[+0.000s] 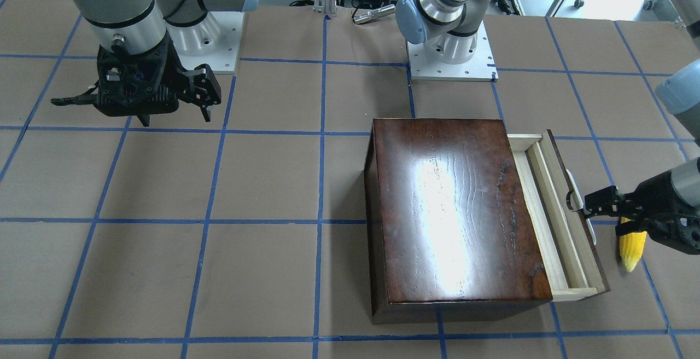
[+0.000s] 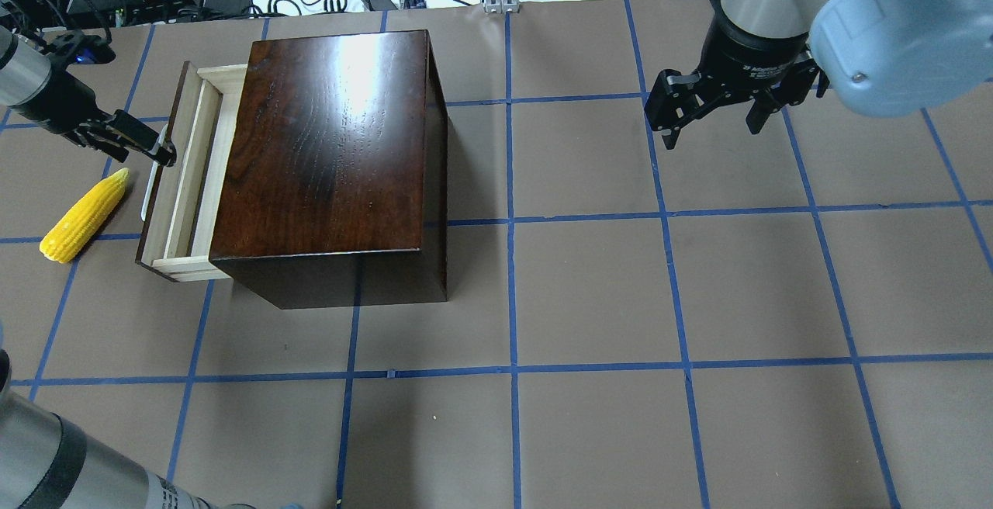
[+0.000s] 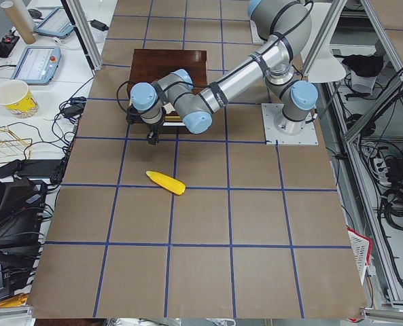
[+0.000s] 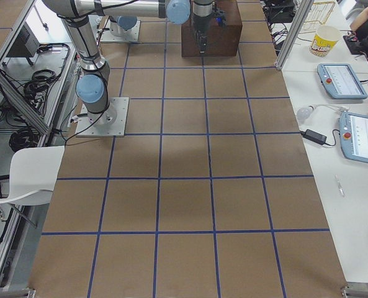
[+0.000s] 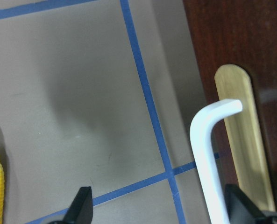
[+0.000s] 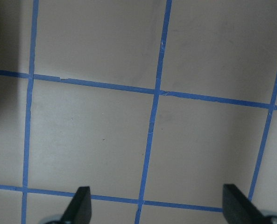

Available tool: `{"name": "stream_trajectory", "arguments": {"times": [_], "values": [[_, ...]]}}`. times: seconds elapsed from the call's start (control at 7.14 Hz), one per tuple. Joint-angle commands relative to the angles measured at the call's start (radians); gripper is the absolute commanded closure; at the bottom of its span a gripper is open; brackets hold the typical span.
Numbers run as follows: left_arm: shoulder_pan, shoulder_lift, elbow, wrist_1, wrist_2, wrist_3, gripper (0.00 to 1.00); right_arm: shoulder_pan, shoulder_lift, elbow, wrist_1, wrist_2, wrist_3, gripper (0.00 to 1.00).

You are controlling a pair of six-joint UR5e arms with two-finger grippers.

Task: Open drawer and put corn inside
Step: 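Release the handle and move the left gripper over the yellow corn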

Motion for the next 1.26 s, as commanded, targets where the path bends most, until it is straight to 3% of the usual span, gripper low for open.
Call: {"name": "stream_trajectory", "arguments": {"times": [0.0,0.56,0.98,1.12], "values": [[0.005,-0.008,0.027,-0.009,0.013,0.013,0.00,-0.002,0.000,0.000,0.000,0.000,0.000,0.00],[0.022,-0.012,0.038,-0.027,0.013,0.047,0.00,-0.002,0.000,0.000,0.000,0.000,0.000,0.00],[0.024,0.006,0.159,-0.174,0.022,0.045,0.00,-0.002,0.000,0.000,0.000,0.000,0.000,0.00],[0.056,-0.003,0.202,-0.186,0.075,0.051,0.00,0.001,0.000,0.000,0.000,0.000,0.000,0.00]]}}
